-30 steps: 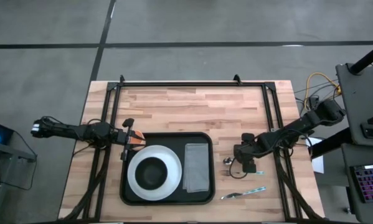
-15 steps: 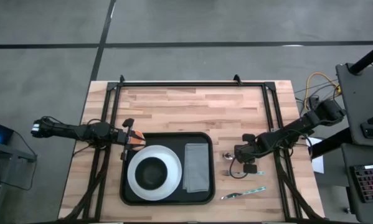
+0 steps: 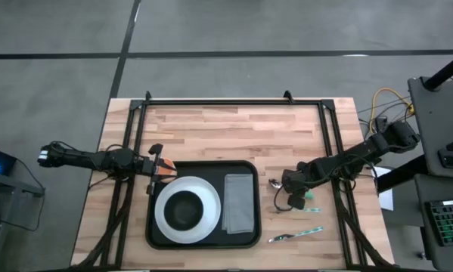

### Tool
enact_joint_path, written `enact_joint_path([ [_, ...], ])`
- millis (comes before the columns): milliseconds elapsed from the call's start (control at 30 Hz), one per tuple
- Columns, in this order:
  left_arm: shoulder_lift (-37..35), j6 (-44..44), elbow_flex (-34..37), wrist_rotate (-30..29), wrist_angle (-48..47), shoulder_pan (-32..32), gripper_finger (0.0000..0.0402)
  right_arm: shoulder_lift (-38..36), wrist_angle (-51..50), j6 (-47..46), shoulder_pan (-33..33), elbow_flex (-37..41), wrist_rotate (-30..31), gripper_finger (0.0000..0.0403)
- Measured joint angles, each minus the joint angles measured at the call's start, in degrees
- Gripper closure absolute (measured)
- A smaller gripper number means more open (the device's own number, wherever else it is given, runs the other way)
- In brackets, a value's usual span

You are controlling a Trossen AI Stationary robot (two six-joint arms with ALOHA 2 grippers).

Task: Set up tray
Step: Put the green spoon on the gray napkin on the black tray

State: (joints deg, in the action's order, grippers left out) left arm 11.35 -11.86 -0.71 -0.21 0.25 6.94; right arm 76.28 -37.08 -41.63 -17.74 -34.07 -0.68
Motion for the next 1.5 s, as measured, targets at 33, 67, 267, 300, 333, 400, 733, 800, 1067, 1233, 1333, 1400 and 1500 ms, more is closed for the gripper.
enact_joint_path([
  [33,-0.02,0.01,-0.02,0.0,0.0,-0.02,0.033,0.01,0.06,-1.1,0.28,-0.23,0.08,0.0366],
  [67,-0.01,0.0,0.0,0.0,0.0,-0.02,0.033,0.0,0.11,-2.06,0.45,-0.4,0.12,0.0366],
  [267,-0.02,0.0,-0.02,0.02,0.0,0.0,0.033,0.01,-0.02,-5.36,0.55,-1.15,0.08,0.0367],
  [300,-0.01,0.01,-0.02,0.01,0.01,-0.01,0.033,0.01,-0.03,-5.99,0.55,-1.18,0.09,0.0367],
  [333,-0.01,0.01,-0.01,0.01,0.01,-0.02,0.033,0.01,-0.04,-6.58,0.55,-1.22,0.1,0.0367],
  [400,0.0,0.01,-0.01,0.0,0.0,-0.02,0.033,0.01,0.02,-8.04,0.51,-1.31,0.09,0.0367],
  [733,-0.02,0.0,-0.02,0.01,0.01,-0.02,0.033,0.01,0.08,-19.65,0.51,-3.57,-0.73,0.0367],
  [800,-0.01,0.02,-0.02,0.0,0.0,0.0,0.033,0.01,0.04,-21.26,0.39,-5.3,0.1,0.0367],
  [1067,-0.02,0.0,-0.01,0.02,0.02,-0.01,0.033,3.06,-1.98,-29.71,-2.55,-13.73,6.66,0.0367],
  [1233,0.15,0.0,0.0,0.0,0.12,-0.01,0.0331,9.76,-7.73,-35.37,-4.31,-22.12,6.75,0.0367],
  [1333,0.35,0.0,0.0,0.02,0.12,-0.02,0.033,14.58,-11.02,-38.09,-5.05,-28.49,6.87,0.0367],
  [1400,0.33,0.02,0.0,0.0,0.15,-0.02,0.0331,17.87,-13.35,-40.52,-5.49,-32.94,7.12,0.0367],
  [1500,0.29,0.01,0.0,0.0,0.21,-0.02,0.033,22.73,-17.27,-43.73,-6.03,-39.2,7.12,0.0367],
])
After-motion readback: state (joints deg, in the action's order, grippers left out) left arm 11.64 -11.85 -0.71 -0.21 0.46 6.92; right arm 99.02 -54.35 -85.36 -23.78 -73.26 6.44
